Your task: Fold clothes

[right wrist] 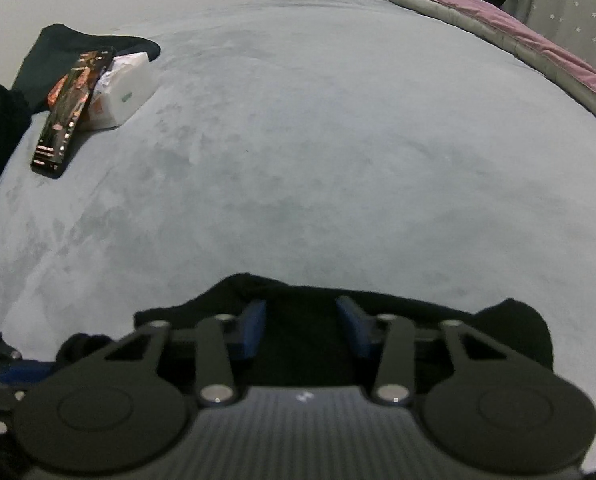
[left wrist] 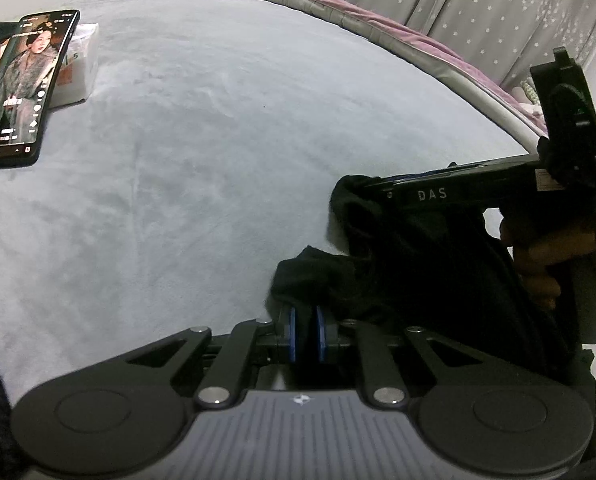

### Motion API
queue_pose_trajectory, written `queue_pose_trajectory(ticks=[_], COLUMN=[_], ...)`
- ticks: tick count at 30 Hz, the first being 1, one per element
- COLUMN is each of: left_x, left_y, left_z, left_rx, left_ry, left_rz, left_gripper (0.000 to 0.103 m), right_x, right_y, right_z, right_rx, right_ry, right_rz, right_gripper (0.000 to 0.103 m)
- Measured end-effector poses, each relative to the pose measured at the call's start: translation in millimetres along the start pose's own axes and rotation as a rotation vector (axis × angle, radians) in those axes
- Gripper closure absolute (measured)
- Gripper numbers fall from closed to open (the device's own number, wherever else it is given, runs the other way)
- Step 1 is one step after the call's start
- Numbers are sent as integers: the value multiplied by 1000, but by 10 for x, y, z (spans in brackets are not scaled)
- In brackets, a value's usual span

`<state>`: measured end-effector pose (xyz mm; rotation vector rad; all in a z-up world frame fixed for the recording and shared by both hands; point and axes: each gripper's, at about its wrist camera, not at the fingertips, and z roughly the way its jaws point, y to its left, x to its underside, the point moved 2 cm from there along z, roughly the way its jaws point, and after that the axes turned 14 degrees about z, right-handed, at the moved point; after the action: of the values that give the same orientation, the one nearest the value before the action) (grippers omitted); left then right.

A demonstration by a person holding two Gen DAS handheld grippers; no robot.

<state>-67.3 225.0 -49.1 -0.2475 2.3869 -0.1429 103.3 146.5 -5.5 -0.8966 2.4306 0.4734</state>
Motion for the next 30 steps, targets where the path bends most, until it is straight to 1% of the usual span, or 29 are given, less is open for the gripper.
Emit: queue_pose_trajectory(ticks=[1,4,7,11,16,21,26,30], left_x=[4,12,6,-39,-159,-287,-445,-651], left_y=[-5,-18,-24,-52,-89,-114,-200,-319], left_z=[-1,-2,0,33,93,158,261,389], left_rx=[-1,-3,-4,-18,-27,-33,-64,-86], left_ry=[-1,-3,-5,-8,5,23,16,-6], left_rz=[3,10,12,16,13,8,37,93], left_gripper=[89,90,91,92,94,95,96,97], right_x=[3,28,63,103,183,368,555,714], right_y=[1,17,3,-148,-531,-893,-1225,-1446], right_z=[-2,-32,-88,-181,-404,-647,-842,-988], right_rx=[-13,-3,16,83,185,258,311,345], right_ry=[5,-6,-29,-70,-122,-168,-202,-234], right_rz=[4,19,39,86,200,304,396,443], right_gripper=[87,94,94,95,95,95,95,95])
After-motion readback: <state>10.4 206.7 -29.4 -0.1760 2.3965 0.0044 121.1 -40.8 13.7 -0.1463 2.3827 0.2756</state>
